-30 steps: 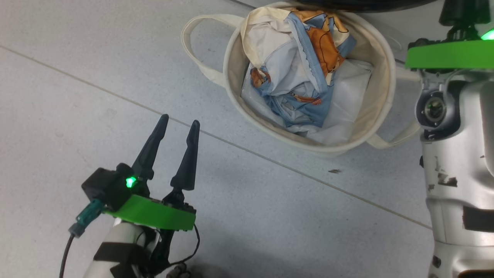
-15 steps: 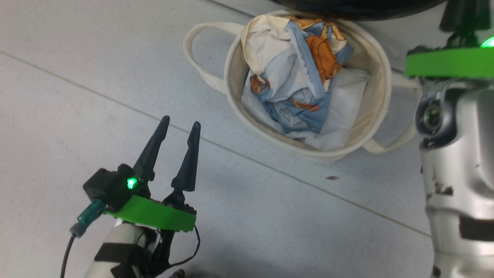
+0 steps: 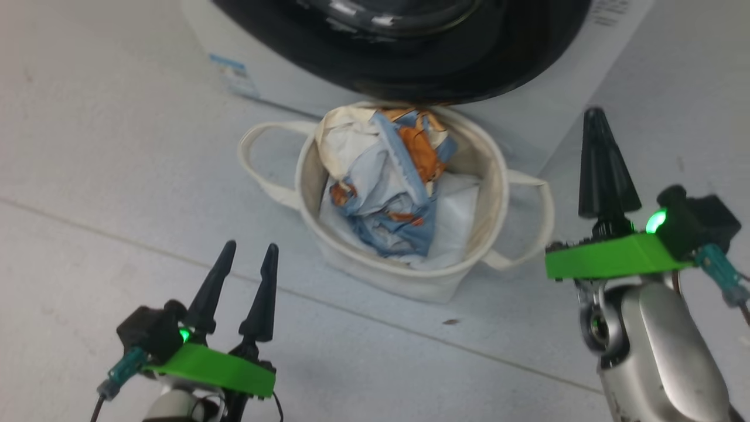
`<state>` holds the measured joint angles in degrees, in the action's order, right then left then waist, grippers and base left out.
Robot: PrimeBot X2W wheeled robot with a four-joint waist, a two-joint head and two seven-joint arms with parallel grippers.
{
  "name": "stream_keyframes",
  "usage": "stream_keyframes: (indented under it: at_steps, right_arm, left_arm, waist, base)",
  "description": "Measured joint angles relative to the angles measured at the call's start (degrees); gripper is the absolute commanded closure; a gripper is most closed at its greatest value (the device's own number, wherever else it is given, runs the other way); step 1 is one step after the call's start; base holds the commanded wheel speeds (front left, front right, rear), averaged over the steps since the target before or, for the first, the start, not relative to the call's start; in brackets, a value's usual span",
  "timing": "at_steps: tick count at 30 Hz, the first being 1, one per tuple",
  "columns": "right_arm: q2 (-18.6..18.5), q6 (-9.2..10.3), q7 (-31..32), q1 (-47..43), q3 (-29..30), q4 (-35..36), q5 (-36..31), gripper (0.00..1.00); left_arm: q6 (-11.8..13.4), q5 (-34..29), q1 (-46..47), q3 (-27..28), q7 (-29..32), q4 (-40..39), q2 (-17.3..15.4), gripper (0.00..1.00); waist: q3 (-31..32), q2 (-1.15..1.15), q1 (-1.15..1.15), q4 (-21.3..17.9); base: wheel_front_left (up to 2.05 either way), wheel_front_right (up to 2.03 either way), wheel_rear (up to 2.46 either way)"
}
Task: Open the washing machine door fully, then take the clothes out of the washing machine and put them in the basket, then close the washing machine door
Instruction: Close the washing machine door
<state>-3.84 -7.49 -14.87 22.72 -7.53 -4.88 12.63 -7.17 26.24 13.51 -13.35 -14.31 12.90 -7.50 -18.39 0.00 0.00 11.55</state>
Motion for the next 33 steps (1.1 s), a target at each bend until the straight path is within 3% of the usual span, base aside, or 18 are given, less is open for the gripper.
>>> stream_keyframes:
  at_steps: [8,18,19,20,21,33]
  right_arm:
    - [0.3,0.0,0.0,-9.5,4.7,0.8,-0.6,1.0]
    - [0.7,0.0,0.0,-14.2,9.1,-0.2,-0.4,1.0]
    - [0.7,0.0,0.0,-14.3,9.3,-0.2,-0.4,0.85]
    - [0.8,0.0,0.0,-14.4,9.6,-0.3,-0.5,0.34]
    - [0.8,0.0,0.0,-14.5,9.9,-0.5,-0.5,0.0]
    - [0.9,0.0,0.0,-15.1,10.3,-3.4,1.1,0.0]
  left_arm:
    - [0.0,0.7,-4.0,0.4,0.0,0.6,-1.6,0.0]
    - [0.0,-4.1,-6.7,2.1,0.0,-2.8,-2.9,0.0]
    - [0.0,-4.7,-6.7,2.3,0.0,-3.0,-2.9,0.0]
    - [0.0,-4.8,-6.7,2.2,0.0,-3.3,-3.0,0.0]
    - [0.0,-4.6,-6.7,2.2,0.0,-3.6,-3.0,0.0]
    - [0.0,-6.4,-7.9,4.1,0.0,-6.7,-3.0,0.0]
  waist:
    - [5.5,0.0,0.0,-5.7]
    - [8.0,0.0,0.0,-10.1]
    - [7.9,0.0,0.0,-10.3]
    - [7.9,0.0,0.0,-10.5]
    - [7.8,0.0,0.0,-10.7]
    - [8.0,0.0,0.0,-10.8]
  base:
    - [0.0,0.0,0.0]
    - [0.0,0.0,0.0]
    - [0.0,0.0,0.0]
    - [0.0,0.0,0.0]
    - [0.0,0.0,0.0]
    - [0.0,0.0,0.0]
